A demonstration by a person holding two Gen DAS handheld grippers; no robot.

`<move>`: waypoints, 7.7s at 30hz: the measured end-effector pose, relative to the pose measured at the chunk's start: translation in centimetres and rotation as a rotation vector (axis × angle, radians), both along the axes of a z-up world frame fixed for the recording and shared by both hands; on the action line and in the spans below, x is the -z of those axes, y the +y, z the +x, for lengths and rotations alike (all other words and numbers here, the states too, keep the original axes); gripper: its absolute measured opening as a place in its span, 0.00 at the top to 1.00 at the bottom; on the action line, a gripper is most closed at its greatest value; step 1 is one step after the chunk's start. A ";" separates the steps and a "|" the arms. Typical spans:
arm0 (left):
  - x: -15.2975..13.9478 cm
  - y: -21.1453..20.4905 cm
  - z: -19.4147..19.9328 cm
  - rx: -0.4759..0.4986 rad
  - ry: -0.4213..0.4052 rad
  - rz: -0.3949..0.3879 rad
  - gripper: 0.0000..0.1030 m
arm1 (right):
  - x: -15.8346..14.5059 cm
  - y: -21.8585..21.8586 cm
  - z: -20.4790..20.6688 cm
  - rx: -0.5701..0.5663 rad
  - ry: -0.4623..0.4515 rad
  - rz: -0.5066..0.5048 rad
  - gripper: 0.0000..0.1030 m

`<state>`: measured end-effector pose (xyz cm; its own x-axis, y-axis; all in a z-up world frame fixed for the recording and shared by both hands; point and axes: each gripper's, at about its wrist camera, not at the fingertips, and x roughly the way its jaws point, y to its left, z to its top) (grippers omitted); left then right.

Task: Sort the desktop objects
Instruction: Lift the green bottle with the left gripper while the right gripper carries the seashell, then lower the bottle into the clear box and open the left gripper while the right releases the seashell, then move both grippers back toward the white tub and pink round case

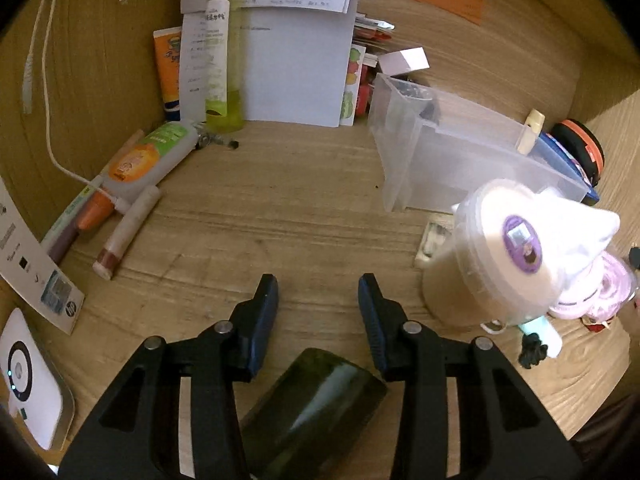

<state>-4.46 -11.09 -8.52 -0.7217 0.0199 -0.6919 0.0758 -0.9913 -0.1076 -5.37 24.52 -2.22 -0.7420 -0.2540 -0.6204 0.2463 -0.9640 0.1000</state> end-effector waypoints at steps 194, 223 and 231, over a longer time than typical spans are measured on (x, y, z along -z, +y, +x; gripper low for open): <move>-15.4 7.0 -7.0 0.256 0.243 -0.243 0.07 | -7.0 -7.7 -7.1 -0.170 0.152 0.106 0.22; -3.5 5.0 0.0 0.285 -0.029 -0.083 0.05 | 2.3 -11.4 -0.8 -0.270 -0.048 0.182 0.20; -3.2 5.8 -0.9 0.290 0.013 -0.070 0.05 | 3.9 -12.4 -2.2 -0.305 -0.089 0.192 0.22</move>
<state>-5.35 -5.29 -5.35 -0.7018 0.1787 -0.6896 -0.2124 -0.9765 -0.0369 -7.58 12.12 -6.12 -0.5910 -0.3278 -0.7370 0.5239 -0.8508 -0.0417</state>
